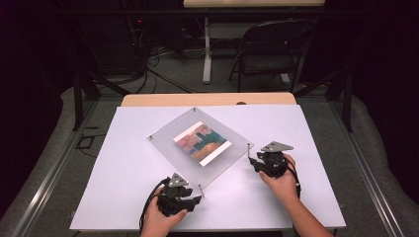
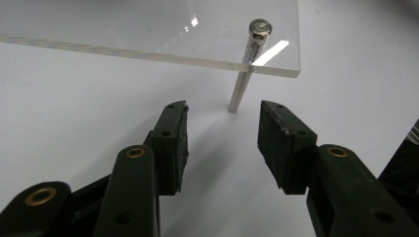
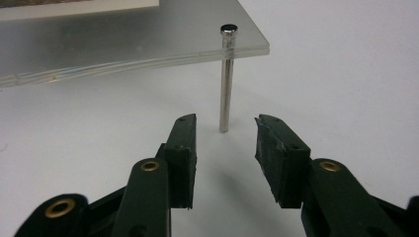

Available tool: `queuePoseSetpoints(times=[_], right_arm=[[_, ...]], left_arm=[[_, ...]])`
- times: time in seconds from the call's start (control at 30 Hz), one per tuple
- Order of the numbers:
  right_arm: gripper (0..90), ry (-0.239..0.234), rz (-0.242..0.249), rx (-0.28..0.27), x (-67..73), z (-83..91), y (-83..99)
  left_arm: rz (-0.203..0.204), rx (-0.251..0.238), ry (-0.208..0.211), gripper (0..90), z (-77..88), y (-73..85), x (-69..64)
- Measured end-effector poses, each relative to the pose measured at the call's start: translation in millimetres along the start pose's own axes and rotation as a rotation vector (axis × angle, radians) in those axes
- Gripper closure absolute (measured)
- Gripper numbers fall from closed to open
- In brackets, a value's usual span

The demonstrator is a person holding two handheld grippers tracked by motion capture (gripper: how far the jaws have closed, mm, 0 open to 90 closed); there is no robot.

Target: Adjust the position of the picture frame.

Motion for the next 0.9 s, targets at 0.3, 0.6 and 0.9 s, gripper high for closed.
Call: queuePoseSetpoints(times=[0.3, 0.6, 0.9], right_arm=[[64.2, -0.016, 0.005, -0.002, 0.0, -26.8, -9.5], [81.0, -0.005, -0.018, -0.002, 0.2, -39.2, -14.9], [85.0, -0.005, -0.013, -0.009, -1.9, -38.8, -14.5]], left_arm=[[0.017, -0.015, 0.024, 60.6, -9.1, -6.3, -5.9], [-0.006, 0.001, 0.008, 68.9, -22.8, -14.3, -12.3], [-0.02, 0.012, -0.019, 81.4, -26.0, -13.4, -10.6]])
Point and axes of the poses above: each handheld gripper's, and its own axes: z roughly backward along the jaws, y roughly out of its underside, x roughly to its left, the point moved 6 cm from there along -z, roughly forward along the jaws, and after that the axes turned 6 degrees about z, right-handed, at the moved point
